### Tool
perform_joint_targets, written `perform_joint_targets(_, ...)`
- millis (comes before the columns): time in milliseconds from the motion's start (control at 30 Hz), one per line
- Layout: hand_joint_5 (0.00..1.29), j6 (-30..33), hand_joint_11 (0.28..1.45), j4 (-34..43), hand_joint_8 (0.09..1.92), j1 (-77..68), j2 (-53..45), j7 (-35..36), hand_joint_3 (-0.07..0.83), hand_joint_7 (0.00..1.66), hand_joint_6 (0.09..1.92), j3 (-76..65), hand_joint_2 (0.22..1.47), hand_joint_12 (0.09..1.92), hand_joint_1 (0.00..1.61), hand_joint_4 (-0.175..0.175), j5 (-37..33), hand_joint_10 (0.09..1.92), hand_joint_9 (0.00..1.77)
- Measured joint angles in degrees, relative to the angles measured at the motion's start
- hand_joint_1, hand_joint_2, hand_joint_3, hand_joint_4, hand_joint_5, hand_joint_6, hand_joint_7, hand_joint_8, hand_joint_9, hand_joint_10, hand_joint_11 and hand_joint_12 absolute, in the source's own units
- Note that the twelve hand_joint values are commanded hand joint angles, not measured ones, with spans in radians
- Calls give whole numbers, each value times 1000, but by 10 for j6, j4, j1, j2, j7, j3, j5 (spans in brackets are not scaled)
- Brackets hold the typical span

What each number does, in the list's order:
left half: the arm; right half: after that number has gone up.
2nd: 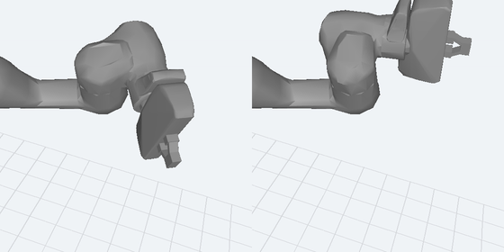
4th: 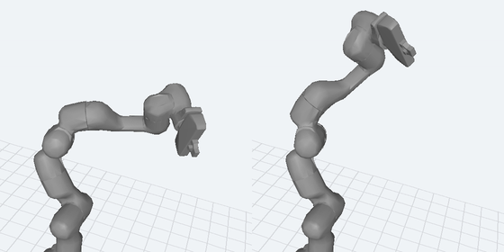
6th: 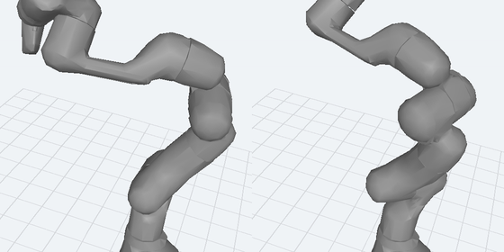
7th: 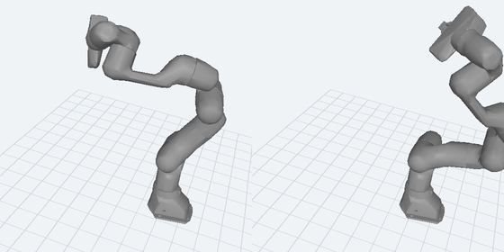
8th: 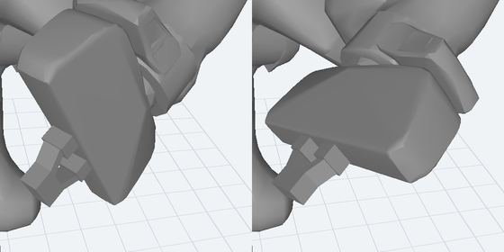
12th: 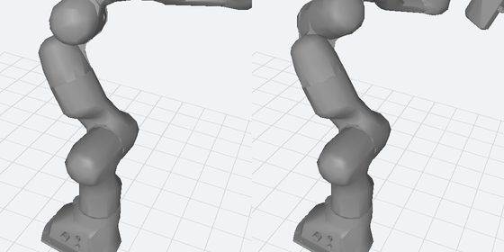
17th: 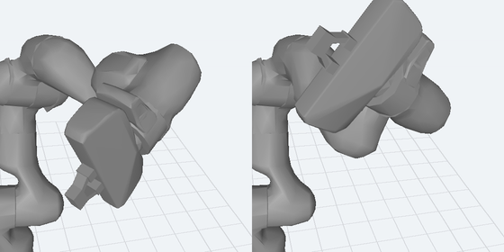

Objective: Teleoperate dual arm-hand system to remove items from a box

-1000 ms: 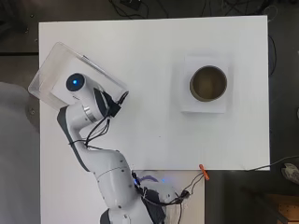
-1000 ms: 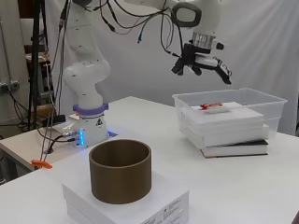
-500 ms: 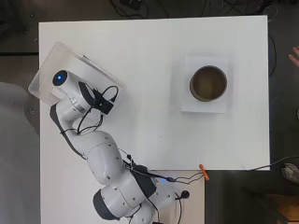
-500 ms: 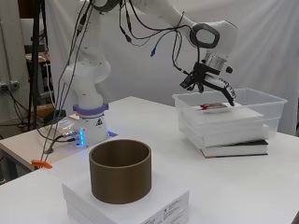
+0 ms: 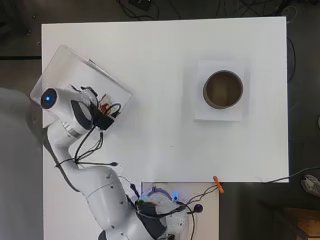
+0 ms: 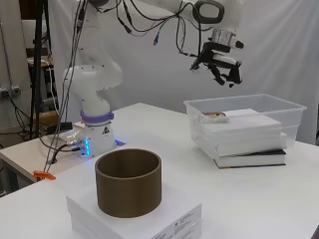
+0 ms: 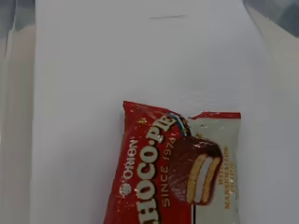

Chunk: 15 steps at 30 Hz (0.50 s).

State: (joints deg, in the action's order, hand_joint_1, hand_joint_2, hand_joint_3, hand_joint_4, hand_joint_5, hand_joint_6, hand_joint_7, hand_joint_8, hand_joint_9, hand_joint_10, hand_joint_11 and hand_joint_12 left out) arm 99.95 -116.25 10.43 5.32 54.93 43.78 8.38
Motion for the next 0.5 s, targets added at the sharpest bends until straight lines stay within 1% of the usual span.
perform_joint_targets(33,780,0,1077,-2,1920,69,14,12,-3,1324,849,68,1008,1865,239,154,-1,1920,1517)
perform_joint_targets(100,805,3,1025,-9,1920,203,37,31,-1,1306,456,194,1013,1859,202,99,-21,1920,1474)
perform_joint_targets(133,844,4,1007,-14,1920,266,47,39,0,1293,372,250,1016,1853,204,103,-37,1920,1453)
perform_joint_targets(167,847,4,994,-21,1920,358,61,52,0,1279,426,326,1018,1848,213,119,-60,1920,1436)
perform_joint_targets(200,821,5,985,-25,1920,413,71,61,0,1268,531,368,1019,1846,223,132,-75,1920,1424)
perform_joint_targets(233,791,5,979,-30,1920,469,83,74,0,1260,616,406,1019,1848,234,136,-93,1920,1417)
perform_joint_targets(267,688,5,984,-35,1920,504,92,85,0,1264,464,434,1015,1854,236,73,-108,1920,1424)
perform_joint_targets(300,525,4,980,-38,1920,523,96,90,-3,1247,276,450,997,1857,211,-4,-116,1920,1421)
perform_joint_targets(333,310,2,737,-39,1378,531,98,88,-14,839,147,457,901,1347,131,-5,-119,1382,1004)
perform_joint_targets(367,164,-1,573,-38,824,534,102,80,-15,473,87,460,813,833,70,13,-120,852,647)
perform_joint_targets(400,81,-4,508,-36,446,533,109,68,-11,281,87,462,759,474,35,22,-119,488,463)
perform_joint_targets(433,41,-9,494,-33,228,534,118,60,-6,213,87,467,736,255,16,16,-120,269,401)
perform_joint_targets(467,27,-9,492,-33,115,539,126,56,-3,191,87,475,726,136,7,11,-120,152,383)
perform_joint_targets(500,27,-8,497,-34,87,548,133,51,-1,189,87,482,725,87,3,7,-119,87,383)
